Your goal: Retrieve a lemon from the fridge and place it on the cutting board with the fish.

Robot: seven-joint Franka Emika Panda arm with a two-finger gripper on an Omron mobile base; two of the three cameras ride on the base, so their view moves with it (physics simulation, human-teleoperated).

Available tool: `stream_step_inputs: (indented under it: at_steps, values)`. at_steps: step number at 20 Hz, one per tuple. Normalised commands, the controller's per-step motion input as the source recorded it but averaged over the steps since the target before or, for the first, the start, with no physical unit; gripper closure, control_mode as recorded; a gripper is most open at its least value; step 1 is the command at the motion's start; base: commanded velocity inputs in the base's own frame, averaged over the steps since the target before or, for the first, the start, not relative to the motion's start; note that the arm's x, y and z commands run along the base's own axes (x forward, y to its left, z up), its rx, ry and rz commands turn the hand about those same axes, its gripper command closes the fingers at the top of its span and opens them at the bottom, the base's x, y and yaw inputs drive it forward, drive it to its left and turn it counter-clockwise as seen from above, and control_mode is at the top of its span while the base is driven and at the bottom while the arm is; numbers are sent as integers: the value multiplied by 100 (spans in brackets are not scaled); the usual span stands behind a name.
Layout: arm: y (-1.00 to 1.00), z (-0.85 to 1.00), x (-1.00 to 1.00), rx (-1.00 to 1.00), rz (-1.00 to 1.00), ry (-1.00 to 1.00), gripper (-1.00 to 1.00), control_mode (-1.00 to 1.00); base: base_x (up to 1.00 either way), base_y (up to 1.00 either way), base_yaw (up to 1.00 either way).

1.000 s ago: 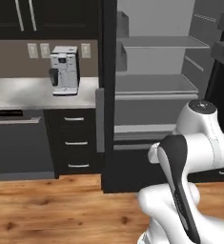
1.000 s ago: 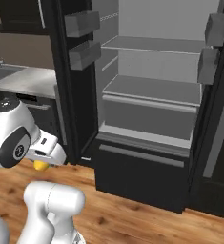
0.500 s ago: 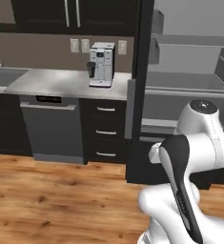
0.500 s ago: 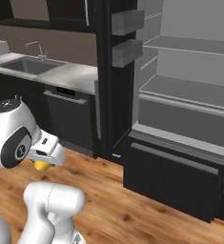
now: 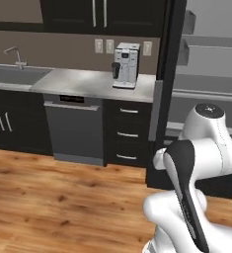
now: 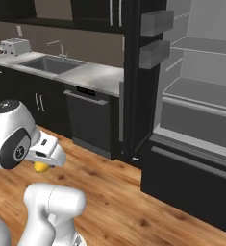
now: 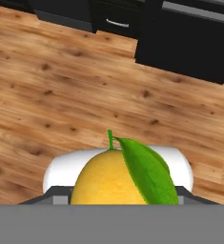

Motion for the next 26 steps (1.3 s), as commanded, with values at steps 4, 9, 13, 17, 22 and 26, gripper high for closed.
stream_step_inputs:
  at_steps: [4, 9, 13, 17, 22, 26]
  values:
    - [0, 0, 0, 0, 0, 0, 100, 100, 46, 97, -22]
    - [0, 0, 0, 0, 0, 0, 100, 100, 62, 100, -18]
    - [0, 0, 0, 0, 0, 0, 100, 100, 55, 87, -13]
    - [0, 0, 0, 0, 0, 0, 100, 100, 70, 100, -16]
    - [0, 0, 0, 0, 0, 0, 100, 100, 85, 100, -19]
    - [0, 0, 0, 0, 0, 0, 100, 100, 85, 100, -19]
